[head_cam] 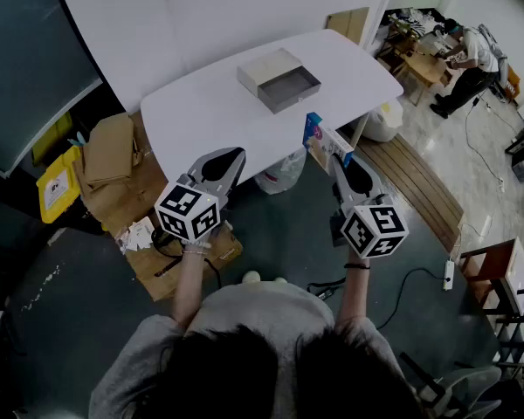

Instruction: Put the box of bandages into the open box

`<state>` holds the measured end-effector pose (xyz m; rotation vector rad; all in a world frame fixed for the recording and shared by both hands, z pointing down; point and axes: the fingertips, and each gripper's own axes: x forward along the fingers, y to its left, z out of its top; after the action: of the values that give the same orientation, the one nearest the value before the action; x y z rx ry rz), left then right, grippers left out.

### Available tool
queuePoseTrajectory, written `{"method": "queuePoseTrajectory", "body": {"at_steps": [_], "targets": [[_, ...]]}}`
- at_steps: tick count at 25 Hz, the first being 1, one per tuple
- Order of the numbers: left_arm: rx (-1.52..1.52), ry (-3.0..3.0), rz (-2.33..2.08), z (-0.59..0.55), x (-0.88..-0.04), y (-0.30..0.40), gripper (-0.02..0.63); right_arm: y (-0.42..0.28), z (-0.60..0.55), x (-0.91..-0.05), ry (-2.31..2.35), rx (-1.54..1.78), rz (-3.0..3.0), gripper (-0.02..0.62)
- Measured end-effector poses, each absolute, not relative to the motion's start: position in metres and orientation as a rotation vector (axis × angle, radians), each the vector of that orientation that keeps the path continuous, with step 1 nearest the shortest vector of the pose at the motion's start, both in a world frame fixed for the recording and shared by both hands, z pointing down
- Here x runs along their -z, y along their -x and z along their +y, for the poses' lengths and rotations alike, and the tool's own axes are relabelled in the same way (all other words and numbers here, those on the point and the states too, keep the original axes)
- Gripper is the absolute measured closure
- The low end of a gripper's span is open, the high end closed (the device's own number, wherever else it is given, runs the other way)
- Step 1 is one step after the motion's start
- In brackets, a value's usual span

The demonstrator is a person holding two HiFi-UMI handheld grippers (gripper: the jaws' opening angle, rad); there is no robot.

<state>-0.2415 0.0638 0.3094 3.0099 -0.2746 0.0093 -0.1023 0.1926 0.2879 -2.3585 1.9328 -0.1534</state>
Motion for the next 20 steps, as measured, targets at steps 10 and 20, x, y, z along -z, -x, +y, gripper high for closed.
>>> {"method": "queuePoseTrajectory", "body": {"at_steps": [10, 20], "targets": [[-0.038, -3.037, -0.272, 0.068, -0.313, 0.225, 0.607, 0.085, 0.195, -0.293, 2.351, 0.174, 1.929, 0.506], [-0.039, -3.029, -0.284, 0.075, -0.314, 0.201, 0.608, 0.057, 0.203, -0.296, 2.335, 0.202, 1.925, 0.505]]}}
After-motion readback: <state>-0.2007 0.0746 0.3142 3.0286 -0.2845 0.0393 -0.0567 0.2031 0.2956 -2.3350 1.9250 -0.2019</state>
